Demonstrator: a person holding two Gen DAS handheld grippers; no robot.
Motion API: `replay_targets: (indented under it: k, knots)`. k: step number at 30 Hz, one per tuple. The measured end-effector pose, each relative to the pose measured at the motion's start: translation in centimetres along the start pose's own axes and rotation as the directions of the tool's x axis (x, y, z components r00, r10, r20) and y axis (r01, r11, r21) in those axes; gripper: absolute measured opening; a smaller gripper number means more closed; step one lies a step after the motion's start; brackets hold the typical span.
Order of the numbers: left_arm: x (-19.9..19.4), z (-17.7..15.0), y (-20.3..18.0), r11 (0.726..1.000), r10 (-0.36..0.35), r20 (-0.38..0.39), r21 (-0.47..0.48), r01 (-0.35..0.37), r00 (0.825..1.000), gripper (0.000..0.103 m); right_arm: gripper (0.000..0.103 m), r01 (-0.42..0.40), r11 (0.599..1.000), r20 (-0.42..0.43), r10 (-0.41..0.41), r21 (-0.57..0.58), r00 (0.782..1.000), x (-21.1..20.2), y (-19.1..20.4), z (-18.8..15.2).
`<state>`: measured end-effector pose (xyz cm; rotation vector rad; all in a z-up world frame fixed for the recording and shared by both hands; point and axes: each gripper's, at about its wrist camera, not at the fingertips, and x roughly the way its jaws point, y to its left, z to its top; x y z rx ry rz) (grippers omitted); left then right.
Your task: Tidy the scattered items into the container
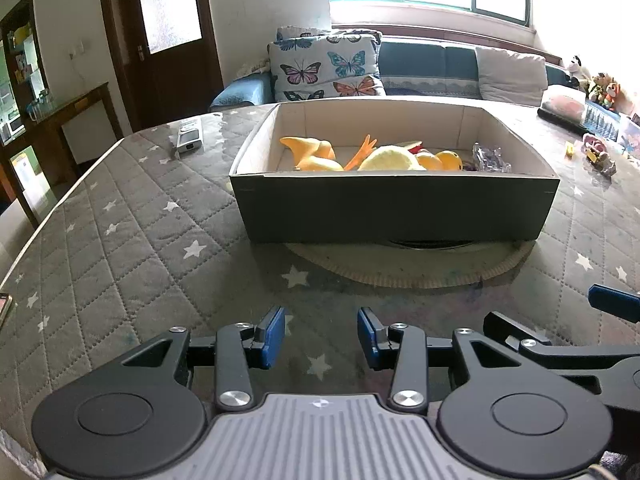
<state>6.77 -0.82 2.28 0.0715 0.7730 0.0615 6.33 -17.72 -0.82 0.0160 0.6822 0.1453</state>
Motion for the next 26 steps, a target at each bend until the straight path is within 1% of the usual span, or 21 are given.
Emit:
replay_targets:
  k: [17, 26]
  knots:
    - [0.33, 0.25, -0.37, 1.000, -0.002, 0.002, 0.014, 0.002, 1.000, 0.043, 0.103, 0.006, 1.000, -0.015, -0.006, 0.003, 1.000, 0.55, 0.02, -0.09]
    - [0.28, 0.55, -0.49, 1.000, -0.013, 0.017, 0.014, 0.013, 1.000, 0.043, 0.103, 0.006, 1.000, -0.015, -0.006, 0.002, 1.000, 0.64, 0.03, -0.09]
